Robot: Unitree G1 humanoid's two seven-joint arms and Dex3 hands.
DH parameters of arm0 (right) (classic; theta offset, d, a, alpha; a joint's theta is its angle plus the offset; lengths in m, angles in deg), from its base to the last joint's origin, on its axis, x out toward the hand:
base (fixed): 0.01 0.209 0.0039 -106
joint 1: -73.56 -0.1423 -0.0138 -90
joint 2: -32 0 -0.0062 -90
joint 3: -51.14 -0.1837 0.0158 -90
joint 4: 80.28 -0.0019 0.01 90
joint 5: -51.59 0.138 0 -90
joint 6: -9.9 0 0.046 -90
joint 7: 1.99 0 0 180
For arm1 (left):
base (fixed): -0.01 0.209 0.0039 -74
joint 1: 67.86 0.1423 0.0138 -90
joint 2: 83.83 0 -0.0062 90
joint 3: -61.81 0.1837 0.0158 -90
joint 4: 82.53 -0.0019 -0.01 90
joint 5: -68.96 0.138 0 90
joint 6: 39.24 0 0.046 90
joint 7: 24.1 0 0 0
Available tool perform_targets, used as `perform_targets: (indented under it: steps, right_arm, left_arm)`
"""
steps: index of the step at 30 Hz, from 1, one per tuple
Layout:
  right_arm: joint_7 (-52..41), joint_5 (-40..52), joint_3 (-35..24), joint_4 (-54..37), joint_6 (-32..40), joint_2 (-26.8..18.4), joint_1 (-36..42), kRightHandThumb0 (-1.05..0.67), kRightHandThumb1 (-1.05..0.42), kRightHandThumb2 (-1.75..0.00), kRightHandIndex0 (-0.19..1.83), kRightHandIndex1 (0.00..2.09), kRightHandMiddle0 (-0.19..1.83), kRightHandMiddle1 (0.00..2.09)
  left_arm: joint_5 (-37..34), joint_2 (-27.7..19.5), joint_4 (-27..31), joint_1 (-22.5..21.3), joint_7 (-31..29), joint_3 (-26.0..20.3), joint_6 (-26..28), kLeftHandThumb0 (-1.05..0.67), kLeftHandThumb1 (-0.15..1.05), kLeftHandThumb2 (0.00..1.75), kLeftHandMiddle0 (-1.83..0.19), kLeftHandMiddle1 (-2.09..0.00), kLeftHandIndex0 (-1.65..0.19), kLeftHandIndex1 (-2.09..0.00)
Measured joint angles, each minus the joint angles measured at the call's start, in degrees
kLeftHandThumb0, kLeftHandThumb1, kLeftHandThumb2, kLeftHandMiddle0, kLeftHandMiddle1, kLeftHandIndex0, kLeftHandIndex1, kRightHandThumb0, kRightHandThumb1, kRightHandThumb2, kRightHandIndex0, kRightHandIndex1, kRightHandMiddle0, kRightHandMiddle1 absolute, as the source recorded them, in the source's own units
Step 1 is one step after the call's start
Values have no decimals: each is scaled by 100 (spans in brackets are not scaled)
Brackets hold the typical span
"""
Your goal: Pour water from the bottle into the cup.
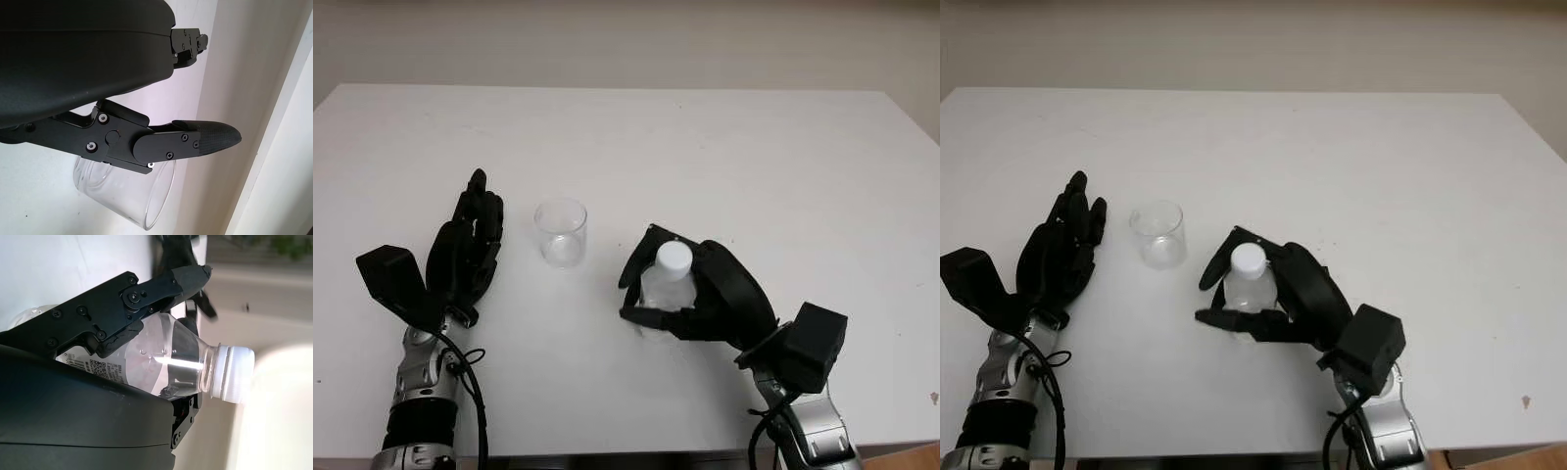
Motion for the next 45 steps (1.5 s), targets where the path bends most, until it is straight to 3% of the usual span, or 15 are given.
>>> perform_targets:
  steps: [5,8,11,15,26,33,45]
  right_arm:
    - [725,-625,-281,842,-624,4,-1259,-31,-105,-42,183,209,176,209]
    - [1173,-987,-351,1526,-898,5,-2049,-31,-105,-39,179,209,160,209]
    - [1668,-1451,-366,2217,-922,-1,-2758,-34,-105,-33,159,209,135,209]
    - [2029,-1882,-243,3409,-1151,-101,-3503,-34,-105,-34,149,209,120,209]
    - [3805,-3844,971,6358,-1541,-491,-5135,-42,-105,-24,139,209,109,209]
    - [4283,-4280,1502,7224,-1484,-500,-5660,-42,-105,-19,138,209,104,209]
    - [4433,-4425,1848,7539,-1274,-530,-6044,-43,-105,-24,133,209,100,209]
  left_arm:
    - [0,1,-5,-17,-2,17,-2,-75,105,45,12,-5,10,-5]
    - [-1,3,-1,-30,-8,24,1,-74,105,46,12,-5,10,-5]
    - [0,3,0,-43,-21,25,-5,-74,105,47,12,-5,10,-5]
    - [-2,6,6,-58,-13,23,-13,-74,105,46,11,-5,9,-5]
    - [-5,15,-11,-105,-3,6,-86,-75,105,46,12,-5,10,-5]
    - [-5,21,-67,-146,-7,5,-138,-74,105,46,12,-5,10,-5]
    - [-1,24,-286,-257,-26,10,-309,-74,105,48,13,-5,11,-5]
